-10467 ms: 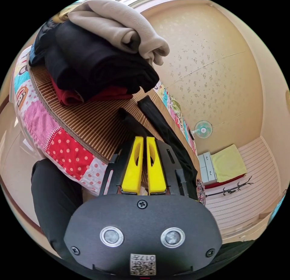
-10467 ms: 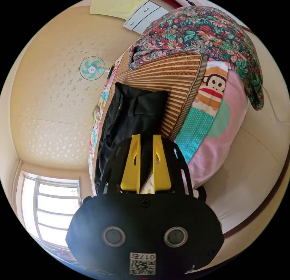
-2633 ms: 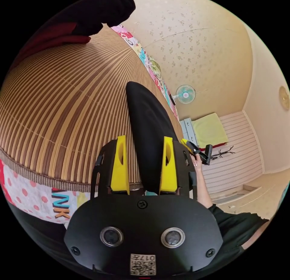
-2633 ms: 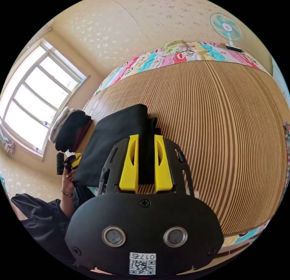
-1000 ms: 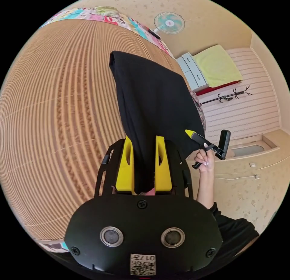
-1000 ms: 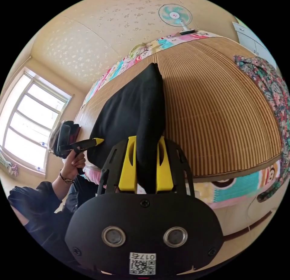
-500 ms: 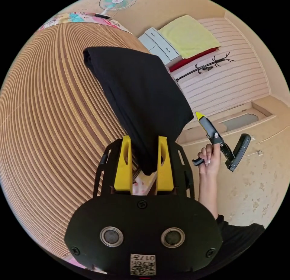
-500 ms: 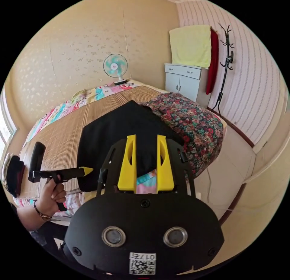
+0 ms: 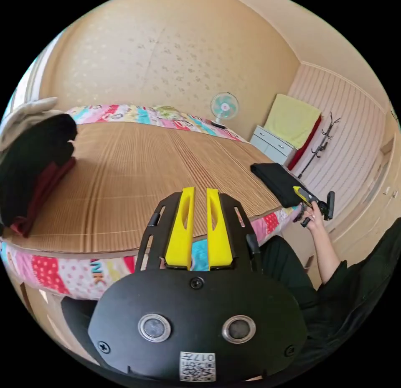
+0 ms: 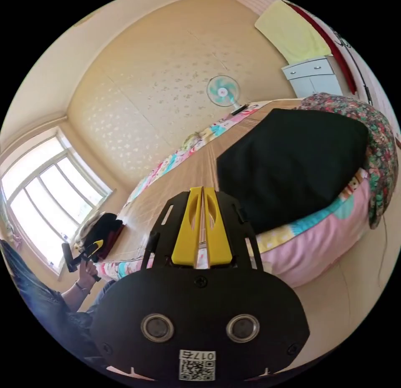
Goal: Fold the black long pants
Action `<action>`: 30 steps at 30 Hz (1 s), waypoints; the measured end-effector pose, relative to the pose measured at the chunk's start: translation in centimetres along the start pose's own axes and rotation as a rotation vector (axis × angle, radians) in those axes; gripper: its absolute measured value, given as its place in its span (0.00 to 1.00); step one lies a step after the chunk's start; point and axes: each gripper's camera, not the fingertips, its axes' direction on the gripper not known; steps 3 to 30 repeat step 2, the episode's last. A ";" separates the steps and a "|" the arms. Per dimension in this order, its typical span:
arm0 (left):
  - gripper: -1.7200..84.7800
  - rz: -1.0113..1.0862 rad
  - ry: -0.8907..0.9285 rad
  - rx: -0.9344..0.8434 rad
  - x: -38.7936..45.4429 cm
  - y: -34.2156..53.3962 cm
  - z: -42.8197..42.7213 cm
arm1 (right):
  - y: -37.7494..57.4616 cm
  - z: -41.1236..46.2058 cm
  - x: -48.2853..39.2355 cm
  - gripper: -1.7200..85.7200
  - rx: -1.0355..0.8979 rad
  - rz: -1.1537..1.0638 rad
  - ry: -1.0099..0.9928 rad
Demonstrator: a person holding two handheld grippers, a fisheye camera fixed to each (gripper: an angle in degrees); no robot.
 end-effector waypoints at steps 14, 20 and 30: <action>0.08 -0.027 -0.148 0.084 -2.3 -1.2 -5.0 | 3.2 2.8 -3.5 0.03 -0.064 0.001 -0.187; 0.08 -0.027 -0.148 0.084 -2.3 -1.2 -5.0 | 3.2 2.8 -3.5 0.03 -0.064 0.001 -0.187; 0.08 -0.027 -0.148 0.084 -2.3 -1.2 -5.0 | 3.2 2.8 -3.5 0.03 -0.064 0.001 -0.187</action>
